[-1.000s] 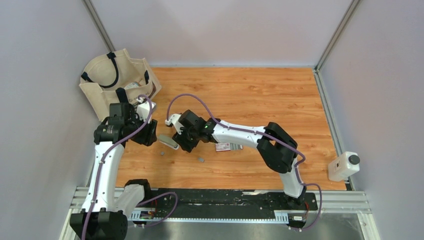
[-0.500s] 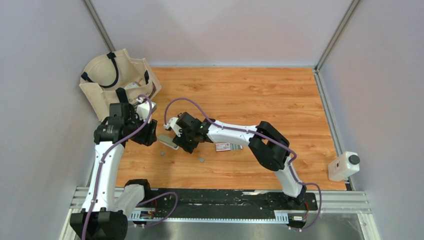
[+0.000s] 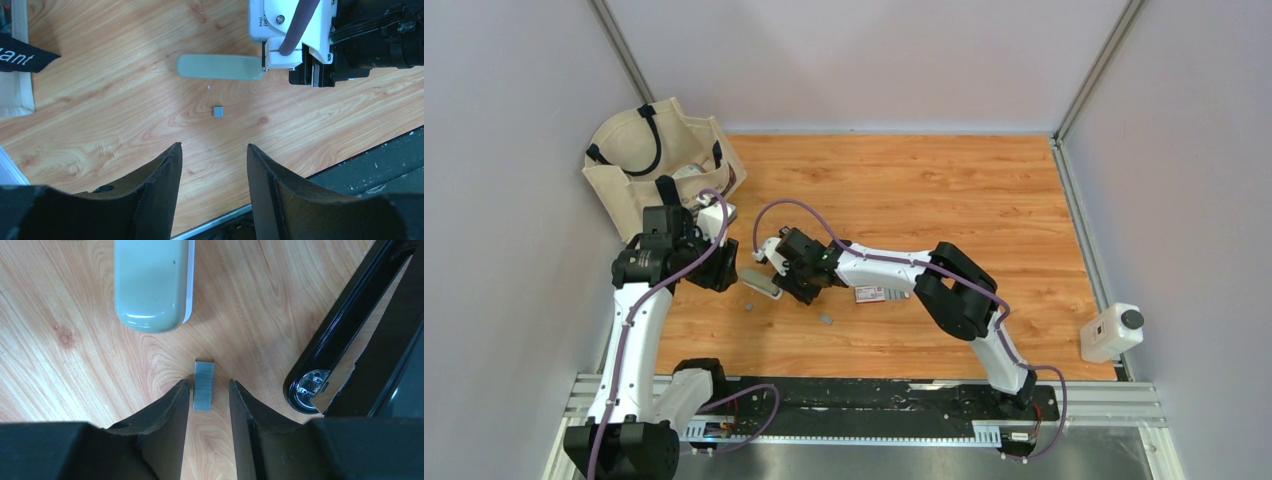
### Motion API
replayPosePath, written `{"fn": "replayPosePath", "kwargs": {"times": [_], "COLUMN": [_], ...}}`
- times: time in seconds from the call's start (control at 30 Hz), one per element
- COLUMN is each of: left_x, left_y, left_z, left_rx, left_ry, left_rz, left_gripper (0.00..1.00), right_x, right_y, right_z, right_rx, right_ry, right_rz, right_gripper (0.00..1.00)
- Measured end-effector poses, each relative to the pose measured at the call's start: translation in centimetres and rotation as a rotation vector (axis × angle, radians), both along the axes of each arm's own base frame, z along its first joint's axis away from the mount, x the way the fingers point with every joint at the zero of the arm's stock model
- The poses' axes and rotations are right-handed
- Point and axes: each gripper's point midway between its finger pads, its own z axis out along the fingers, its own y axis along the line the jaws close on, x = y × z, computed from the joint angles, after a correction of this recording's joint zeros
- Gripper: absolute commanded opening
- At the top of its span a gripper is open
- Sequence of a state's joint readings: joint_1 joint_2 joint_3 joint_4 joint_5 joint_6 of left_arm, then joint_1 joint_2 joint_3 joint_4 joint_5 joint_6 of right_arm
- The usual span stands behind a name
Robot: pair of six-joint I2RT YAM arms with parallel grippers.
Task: Unload the staples from the stapler
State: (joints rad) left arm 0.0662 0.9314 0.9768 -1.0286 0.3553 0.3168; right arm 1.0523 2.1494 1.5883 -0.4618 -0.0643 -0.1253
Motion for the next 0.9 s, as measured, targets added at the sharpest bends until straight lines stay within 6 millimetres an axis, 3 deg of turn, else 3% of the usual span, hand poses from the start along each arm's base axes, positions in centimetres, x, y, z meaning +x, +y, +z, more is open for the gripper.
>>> {"fn": "replayPosePath", "kwargs": {"times": [0.3,0.67,0.9], "left_x": [0.0,0.0,-0.2], "left_y": [0.0,0.0,0.0], "left_z": [0.0,0.1,0.0], "left_rx": [-0.001,-0.001,-0.002], "left_ry": [0.000,-0.003,-0.006], "left_rz": [0.001,0.001,0.000], "left_gripper": [0.59,0.59,0.59], "right_x": [0.2,0.8,0.0], "right_y": [0.2,-0.2,-3.2], "right_z": [0.0,0.0,0.7], "right_rx": [0.010,0.016,-0.003], "right_ry": [-0.008,-0.031,-0.034], "right_rz": [-0.012,-0.088,-0.235], "right_gripper": [0.32,0.17,0.17]}}
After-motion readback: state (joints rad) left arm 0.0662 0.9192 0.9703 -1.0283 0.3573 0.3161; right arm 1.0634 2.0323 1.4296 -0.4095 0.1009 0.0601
